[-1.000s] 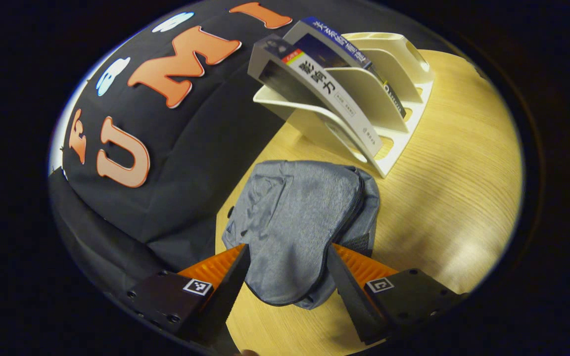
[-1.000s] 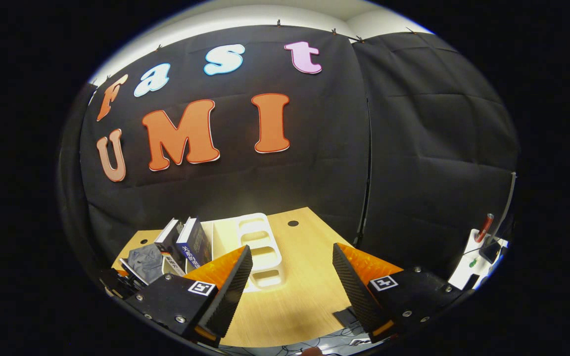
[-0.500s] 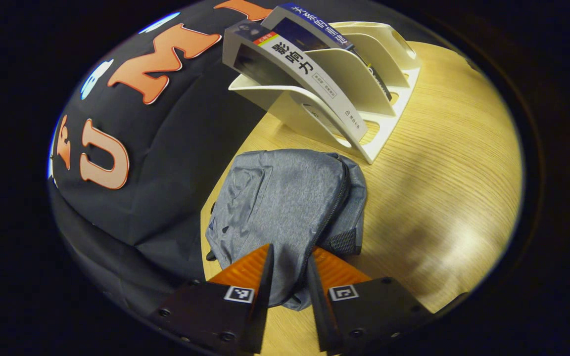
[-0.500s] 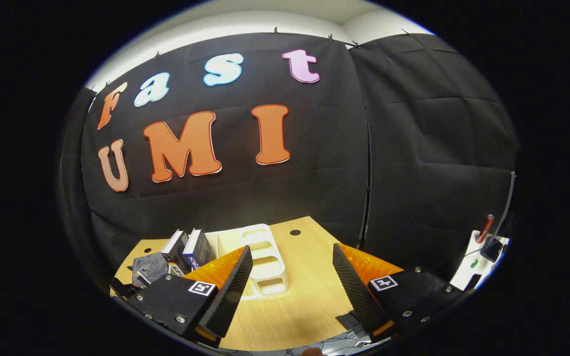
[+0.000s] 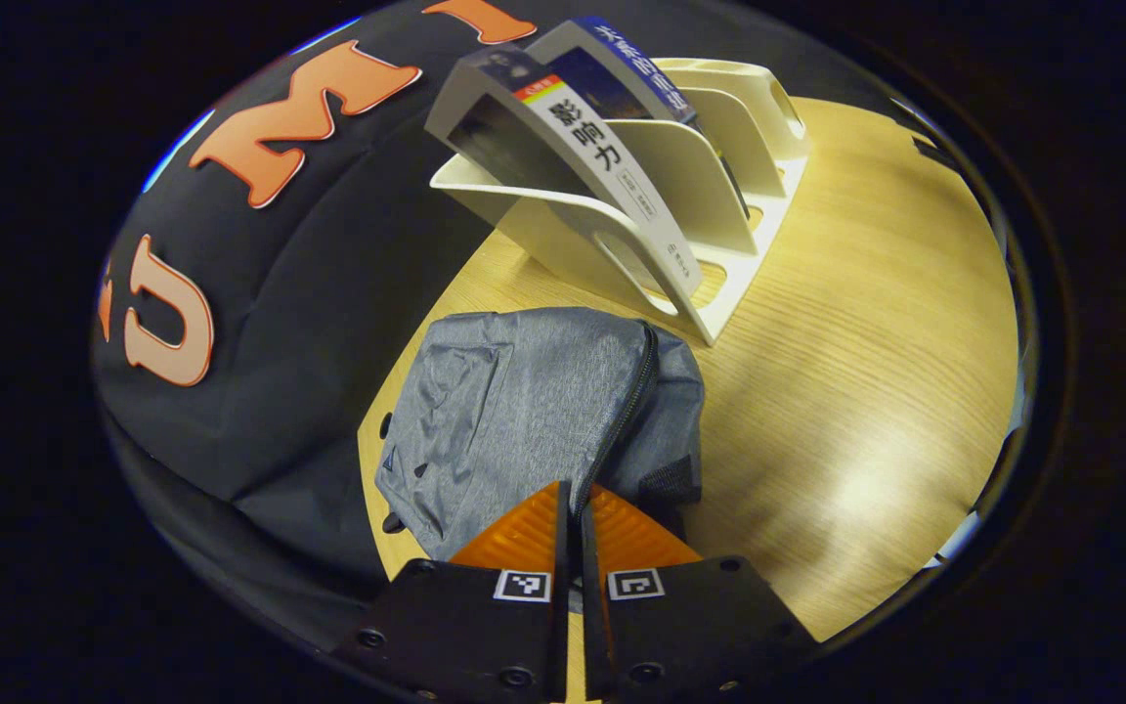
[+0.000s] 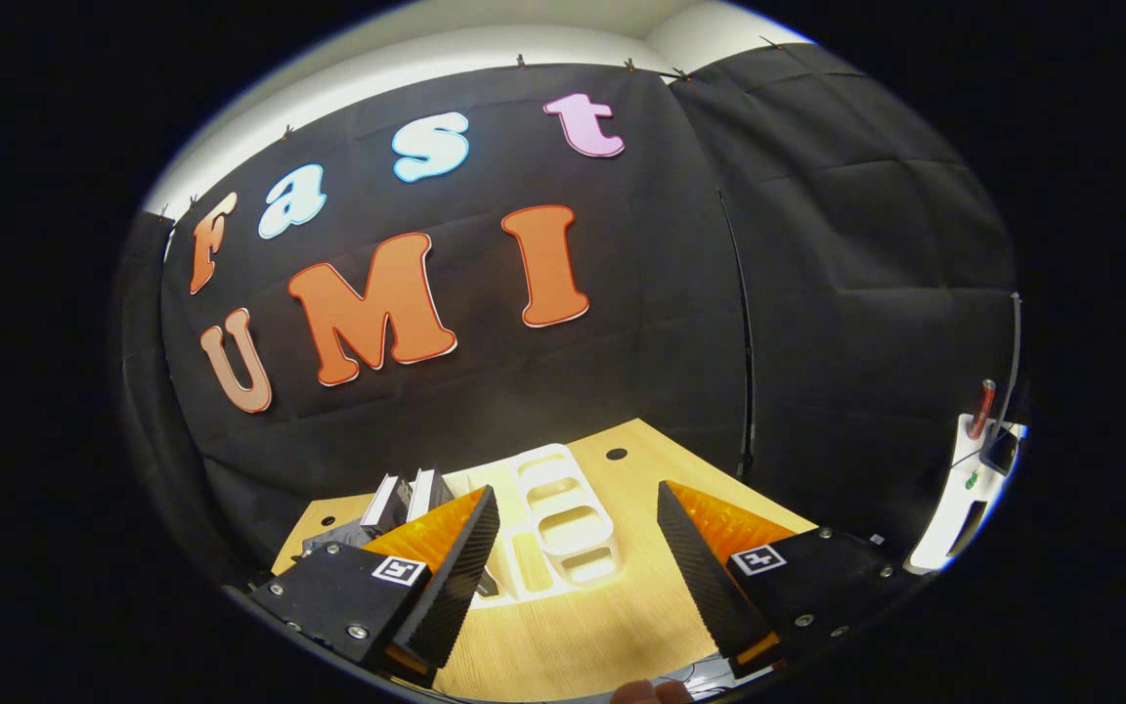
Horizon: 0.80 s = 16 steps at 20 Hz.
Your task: Open the schoolbag, grab two books from the bookshelf and put them into the schoolbag.
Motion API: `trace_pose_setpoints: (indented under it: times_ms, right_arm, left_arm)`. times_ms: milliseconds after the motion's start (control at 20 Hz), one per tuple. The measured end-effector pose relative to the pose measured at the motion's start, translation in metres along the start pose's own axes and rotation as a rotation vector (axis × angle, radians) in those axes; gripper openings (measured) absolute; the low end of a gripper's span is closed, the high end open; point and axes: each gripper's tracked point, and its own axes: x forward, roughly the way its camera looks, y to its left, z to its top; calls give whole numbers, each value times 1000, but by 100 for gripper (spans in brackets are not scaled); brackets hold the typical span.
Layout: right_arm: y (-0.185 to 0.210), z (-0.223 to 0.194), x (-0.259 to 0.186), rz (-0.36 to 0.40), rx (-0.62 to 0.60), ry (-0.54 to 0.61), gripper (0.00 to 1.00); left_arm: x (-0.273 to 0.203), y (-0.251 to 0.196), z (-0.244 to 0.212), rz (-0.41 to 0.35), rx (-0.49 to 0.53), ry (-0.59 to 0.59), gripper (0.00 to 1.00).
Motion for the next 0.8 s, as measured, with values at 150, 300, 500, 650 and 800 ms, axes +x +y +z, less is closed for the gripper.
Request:
trace_pose_setpoints:
  times_ms: [150, 300, 500, 650, 800]
  right_arm:
    - [13, 7, 7, 16, 11, 9, 97]
    - [33, 18, 11, 47, -3, 22, 97]
    - [82, 50, 8, 118, 14, 30, 97]
    - [120, 80, 10, 149, -16, 10, 97]
    - [159, 102, 19, 152, -80, 10, 97]
  left_arm:
    - [-17, 18, 8, -48, -6, 2, 6]
    - [-33, 48, 25, -71, -46, -20, 3]
    - [-55, 88, 42, -145, -103, -16, 1]
    - [-54, 115, 54, -198, -105, -38, 0]
    - [-50, 130, 60, -280, -116, -54, 0]
